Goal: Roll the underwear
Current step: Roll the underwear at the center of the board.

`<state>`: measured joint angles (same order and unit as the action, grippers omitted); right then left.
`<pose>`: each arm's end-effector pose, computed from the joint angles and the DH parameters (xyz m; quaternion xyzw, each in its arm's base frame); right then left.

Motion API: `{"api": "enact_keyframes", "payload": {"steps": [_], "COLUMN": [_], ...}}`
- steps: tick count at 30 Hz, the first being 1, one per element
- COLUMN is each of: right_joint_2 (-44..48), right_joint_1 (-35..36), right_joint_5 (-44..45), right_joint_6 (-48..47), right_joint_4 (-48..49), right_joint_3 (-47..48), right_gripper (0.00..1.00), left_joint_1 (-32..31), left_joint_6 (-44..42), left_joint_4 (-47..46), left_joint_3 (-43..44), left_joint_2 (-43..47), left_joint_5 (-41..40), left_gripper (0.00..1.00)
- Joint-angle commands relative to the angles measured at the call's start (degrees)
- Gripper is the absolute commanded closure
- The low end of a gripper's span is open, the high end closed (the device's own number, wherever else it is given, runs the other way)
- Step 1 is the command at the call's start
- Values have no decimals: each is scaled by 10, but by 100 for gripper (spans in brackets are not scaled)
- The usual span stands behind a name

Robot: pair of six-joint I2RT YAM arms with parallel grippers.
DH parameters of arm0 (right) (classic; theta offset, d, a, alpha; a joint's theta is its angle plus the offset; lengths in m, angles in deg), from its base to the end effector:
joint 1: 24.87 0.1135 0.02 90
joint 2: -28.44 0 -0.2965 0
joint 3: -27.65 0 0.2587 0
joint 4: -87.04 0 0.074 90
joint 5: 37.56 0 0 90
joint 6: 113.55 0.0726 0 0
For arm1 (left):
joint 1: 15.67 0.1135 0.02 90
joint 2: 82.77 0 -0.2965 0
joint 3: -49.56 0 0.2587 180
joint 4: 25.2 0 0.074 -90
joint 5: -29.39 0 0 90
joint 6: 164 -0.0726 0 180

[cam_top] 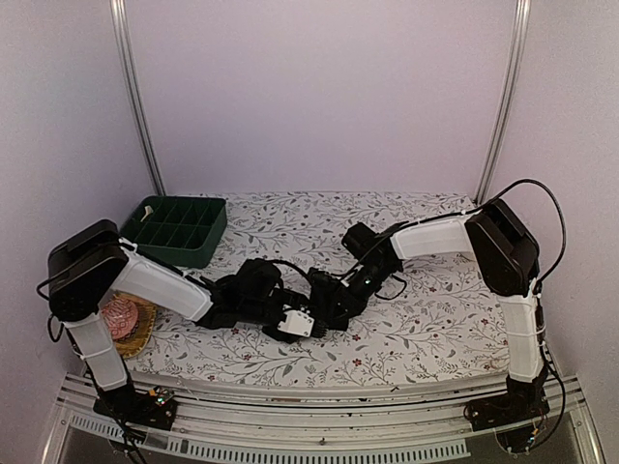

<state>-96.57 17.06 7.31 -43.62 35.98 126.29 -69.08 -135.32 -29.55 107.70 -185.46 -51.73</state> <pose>0.2998 0.3384 0.1192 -0.5088 0.7652 0.3937 0.0269 0.2180 -0.3124 0.1272 0.7791 0.4602 -0.0411 0.4236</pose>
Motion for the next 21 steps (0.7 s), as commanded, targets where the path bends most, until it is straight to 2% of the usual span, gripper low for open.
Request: {"api": "enact_keyframes", "payload": {"steps": [1, 5, 9, 12, 17, 19, 21], "right_joint_2": [-16, -17, -18, -17, 0, 33, 81], "right_joint_1": [0, 0, 0, 0, 0, 0, 1], "right_joint_5": [5, 6, 7, 10, 34, 60, 92], "right_joint_6": [6, 7, 7, 5, 4, 8, 16], "right_joint_4": [-13, -12, -11, -10, -2, 22, 59], "right_joint_3": [11, 9, 9, 9, -1, -22, -67], "right_gripper": [96, 96, 96, 96, 94, 84, 58], "left_joint_1": [-18, -22, -22, -21, -22, -21, -20], "left_joint_6": [13, 22, 28, 34, 51, 66, 82], "left_joint_4": [3, 11, 20, 36, 89, 134, 180], "left_joint_3": [23, 36, 46, 57, 78, 93, 109], "left_joint_2": [-28, -49, -60, -68, -73, -72, -72], "left_joint_5": [-21, -33, -40, -42, -34, -24, -8], "left_gripper": [38, 41, 50, 63, 96, 100, 100]}}
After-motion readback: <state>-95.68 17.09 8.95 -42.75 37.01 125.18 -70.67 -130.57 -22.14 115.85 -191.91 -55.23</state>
